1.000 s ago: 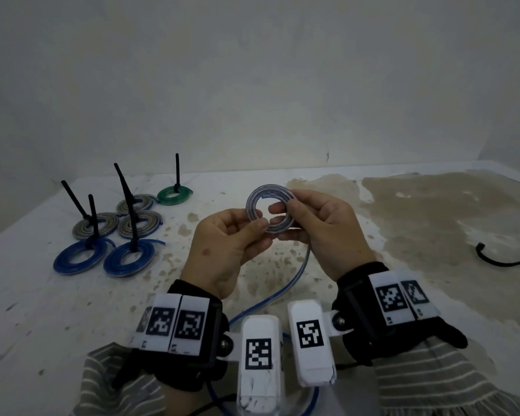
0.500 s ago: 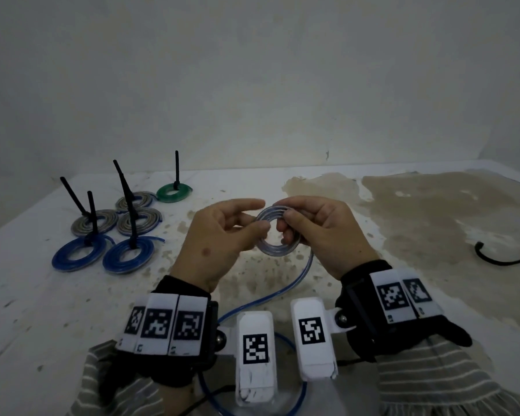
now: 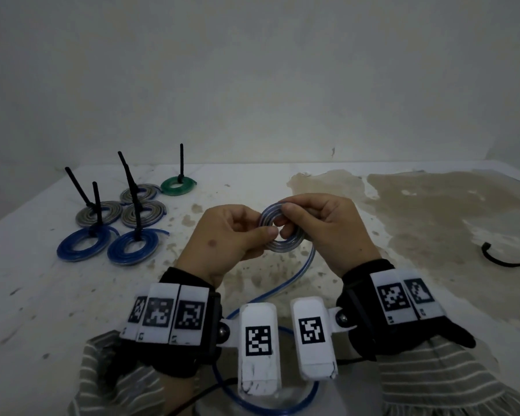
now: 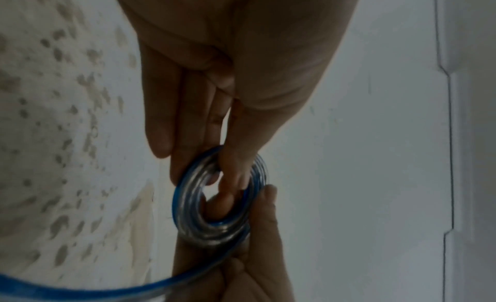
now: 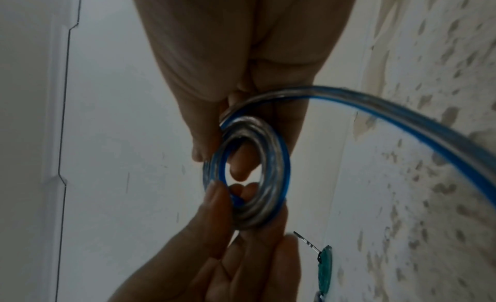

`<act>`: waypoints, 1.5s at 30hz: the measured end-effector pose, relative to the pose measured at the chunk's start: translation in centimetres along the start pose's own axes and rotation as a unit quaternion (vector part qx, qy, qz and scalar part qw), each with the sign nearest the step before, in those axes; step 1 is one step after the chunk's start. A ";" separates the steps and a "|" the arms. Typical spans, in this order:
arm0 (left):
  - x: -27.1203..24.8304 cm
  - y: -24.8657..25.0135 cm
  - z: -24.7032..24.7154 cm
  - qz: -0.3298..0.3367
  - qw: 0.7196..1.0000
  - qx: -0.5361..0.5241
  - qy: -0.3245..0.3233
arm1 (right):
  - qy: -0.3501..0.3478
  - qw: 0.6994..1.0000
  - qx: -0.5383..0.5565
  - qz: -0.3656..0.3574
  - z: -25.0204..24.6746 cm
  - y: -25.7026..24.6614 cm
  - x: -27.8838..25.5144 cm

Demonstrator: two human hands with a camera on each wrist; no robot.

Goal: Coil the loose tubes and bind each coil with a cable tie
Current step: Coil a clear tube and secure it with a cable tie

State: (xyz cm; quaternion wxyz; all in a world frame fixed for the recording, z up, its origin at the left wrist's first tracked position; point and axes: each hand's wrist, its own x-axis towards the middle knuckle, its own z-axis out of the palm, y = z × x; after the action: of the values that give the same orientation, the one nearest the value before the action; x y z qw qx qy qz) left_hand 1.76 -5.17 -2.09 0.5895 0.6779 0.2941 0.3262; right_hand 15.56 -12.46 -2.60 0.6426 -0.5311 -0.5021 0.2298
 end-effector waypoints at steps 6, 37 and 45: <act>0.0 0.1 0.1 -0.016 0.999 -0.032 -0.004 | -0.015 1.000 0.020 -0.002 -0.2 -0.2 -0.2; -0.4 0.7 0.3 0.002 0.996 0.058 -0.069 | -0.032 0.998 -0.053 0.006 -0.4 -0.7 -0.2; 0.1 0.9 0.7 0.000 0.992 -0.126 0.016 | 0.030 0.999 0.042 0.016 0.2 -0.4 0.2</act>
State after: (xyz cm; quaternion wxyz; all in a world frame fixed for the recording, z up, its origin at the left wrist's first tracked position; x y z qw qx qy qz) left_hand 2.40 -5.67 -1.28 0.6653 0.5930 0.2603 0.3715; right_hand 15.33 -12.30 -2.14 0.6752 -0.5187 -0.4638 0.2448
